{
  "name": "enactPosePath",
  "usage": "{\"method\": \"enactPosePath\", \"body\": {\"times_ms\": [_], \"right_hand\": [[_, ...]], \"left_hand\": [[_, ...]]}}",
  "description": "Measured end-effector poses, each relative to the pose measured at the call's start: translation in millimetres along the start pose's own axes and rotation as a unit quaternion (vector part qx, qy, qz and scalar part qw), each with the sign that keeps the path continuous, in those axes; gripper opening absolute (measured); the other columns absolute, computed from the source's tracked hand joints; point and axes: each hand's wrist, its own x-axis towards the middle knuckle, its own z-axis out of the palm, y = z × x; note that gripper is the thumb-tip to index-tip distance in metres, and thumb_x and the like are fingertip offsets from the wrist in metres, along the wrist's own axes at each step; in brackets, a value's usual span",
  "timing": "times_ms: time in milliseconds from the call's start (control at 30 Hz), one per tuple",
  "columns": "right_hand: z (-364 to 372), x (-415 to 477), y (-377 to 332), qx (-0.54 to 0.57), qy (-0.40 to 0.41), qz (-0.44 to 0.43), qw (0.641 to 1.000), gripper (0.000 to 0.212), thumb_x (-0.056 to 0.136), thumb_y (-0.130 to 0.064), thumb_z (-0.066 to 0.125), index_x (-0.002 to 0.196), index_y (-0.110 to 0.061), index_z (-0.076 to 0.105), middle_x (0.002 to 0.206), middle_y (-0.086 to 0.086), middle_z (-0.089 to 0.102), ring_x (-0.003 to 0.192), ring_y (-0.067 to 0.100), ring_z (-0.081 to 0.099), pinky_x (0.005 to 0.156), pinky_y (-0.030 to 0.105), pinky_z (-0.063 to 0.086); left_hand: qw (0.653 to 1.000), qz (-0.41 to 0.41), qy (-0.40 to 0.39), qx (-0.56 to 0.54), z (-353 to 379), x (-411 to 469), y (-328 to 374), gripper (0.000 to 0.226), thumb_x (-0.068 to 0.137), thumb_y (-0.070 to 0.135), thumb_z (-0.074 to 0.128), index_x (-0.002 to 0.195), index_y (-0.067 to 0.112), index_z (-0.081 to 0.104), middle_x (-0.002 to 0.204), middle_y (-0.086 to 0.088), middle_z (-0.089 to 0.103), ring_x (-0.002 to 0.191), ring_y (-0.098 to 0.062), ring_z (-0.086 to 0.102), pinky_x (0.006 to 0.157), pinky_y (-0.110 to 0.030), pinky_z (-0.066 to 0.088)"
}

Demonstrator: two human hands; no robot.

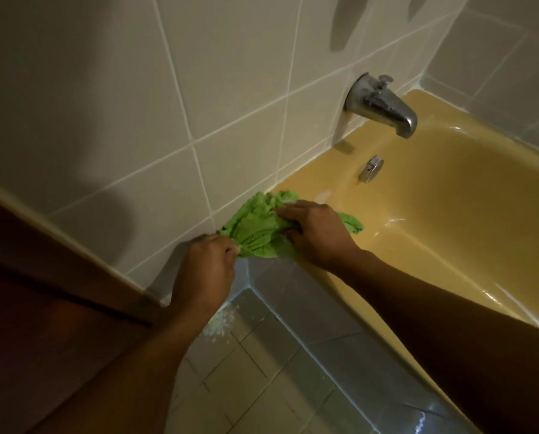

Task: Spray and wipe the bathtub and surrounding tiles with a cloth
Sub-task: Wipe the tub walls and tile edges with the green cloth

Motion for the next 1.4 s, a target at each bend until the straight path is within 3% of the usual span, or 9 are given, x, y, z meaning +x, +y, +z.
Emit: {"method": "enactPosePath", "body": {"times_ms": [100, 200, 267, 433, 533, 700, 1067, 1233, 1400], "right_hand": [[6.1, -18.3, -14.0, -0.008, -0.005, -0.027, 1.0, 0.05, 0.073, -0.023, 0.061, 0.121, -0.019, 0.074, 0.126, 0.012, 0.069, 0.112, 0.035, 0.065, 0.088, 0.044, 0.057], [8.8, -45.6, -28.6, -0.012, -0.007, -0.062, 0.998, 0.045, 0.074, -0.021, 0.055, 0.113, -0.017, 0.077, 0.11, 0.013, 0.073, 0.098, 0.036, 0.069, 0.076, 0.043, 0.059], [9.2, -65.0, -34.6, 0.014, -0.014, -0.071, 0.997, 0.046, 0.075, -0.016, 0.054, 0.114, -0.015, 0.077, 0.109, 0.012, 0.073, 0.096, 0.033, 0.069, 0.077, 0.041, 0.059], [-3.7, -116.0, -35.6, 0.131, 0.024, 0.005, 0.991, 0.048, 0.072, -0.009, 0.062, 0.117, -0.017, 0.076, 0.113, 0.003, 0.074, 0.1, 0.019, 0.067, 0.088, 0.029, 0.053], [-27.0, -139.6, -38.1, 0.195, 0.067, 0.076, 0.976, 0.041, 0.078, -0.01, 0.063, 0.114, -0.025, 0.077, 0.108, -0.01, 0.074, 0.096, 0.004, 0.068, 0.086, 0.026, 0.055], [-87.9, -164.3, -51.7, 0.236, 0.093, 0.154, 0.955, 0.036, 0.088, -0.011, 0.074, 0.119, -0.028, 0.075, 0.11, -0.015, 0.072, 0.096, 0.0, 0.068, 0.089, 0.031, 0.057], [-226.5, -228.5, -101.1, 0.254, 0.135, 0.194, 0.938, 0.036, 0.088, -0.018, 0.078, 0.123, -0.024, 0.073, 0.117, -0.004, 0.073, 0.104, 0.008, 0.067, 0.098, 0.029, 0.054], [-270.9, -288.9, -129.8, 0.279, 0.151, 0.2, 0.927, 0.035, 0.087, -0.014, 0.079, 0.122, -0.019, 0.074, 0.11, -0.01, 0.071, 0.093, -0.002, 0.065, 0.083, 0.005, 0.049], [-293.8, -346.5, -148.6, 0.293, 0.17, 0.217, 0.915, 0.036, 0.085, -0.012, 0.08, 0.12, -0.021, 0.075, 0.113, -0.018, 0.064, 0.094, -0.021, 0.059, 0.083, -0.003, 0.04]], "left_hand": [[0.999, -0.026, -0.01, -0.017, -3.8, -16.8, -8.6, 0.012, 0.087, -0.001, 0.072, 0.087, 0.008, 0.079, 0.085, -0.008, 0.076, 0.076, -0.023, 0.069, 0.072, -0.029, 0.051], [0.997, -0.06, -0.023, -0.032, -5.4, -39.2, -14.2, 0.01, 0.087, 0.003, 0.076, 0.09, 0.011, 0.08, 0.086, -0.002, 0.077, 0.078, -0.017, 0.069, 0.073, -0.021, 0.044], [0.997, -0.061, -0.017, -0.045, -6.8, -53.0, -14.2, 0.012, 0.086, 0.002, 0.078, 0.088, 0.013, 0.08, 0.084, 0.007, 0.074, 0.078, -0.01, 0.067, 0.07, -0.014, 0.042], [0.995, -0.032, 0.005, -0.089, -19.3, -69.5, 10.8, 0.016, 0.083, -0.001, 0.08, 0.086, 0.014, 0.08, 0.086, 0.027, 0.067, 0.09, 0.01, 0.064, 0.079, 0.004, 0.039], [0.994, -0.02, 0.006, -0.11, -35.9, -67.0, 44.1, 0.016, 0.084, 0.0, 0.08, 0.087, 0.016, 0.08, 0.081, 0.041, 0.061, 0.087, 0.023, 0.06, 0.078, 0.005, 0.038], [0.992, 0.009, 0.003, -0.122, -77.8, -50.6, 110.9, 0.015, 0.085, 0.002, 0.08, 0.087, 0.016, 0.08, 0.078, 0.048, 0.06, 0.085, 0.022, 0.061, 0.077, 0.004, 0.039], [0.987, 0.034, 0.038, -0.155, -163.4, -84.8, 235.6, 0.012, 0.086, 0.005, 0.079, 0.095, 0.012, 0.08, 0.088, 0.018, 0.07, 0.084, 0.017, 0.064, 0.079, -0.005, 0.048], [0.982, 0.015, 0.053, -0.181, -190.2, -140.0, 283.9, 0.016, 0.085, 0.005, 0.079, 0.098, 0.015, 0.079, 0.095, 0.015, 0.074, 0.092, 0.004, 0.07, 0.085, -0.013, 0.053], [0.98, 0.003, 0.032, -0.197, -211.6, -181.7, 324.4, 0.016, 0.086, 0.005, 0.078, 0.1, 0.014, 0.078, 0.101, 0.007, 0.075, 0.097, -0.005, 0.072, 0.09, -0.029, 0.058]]}}
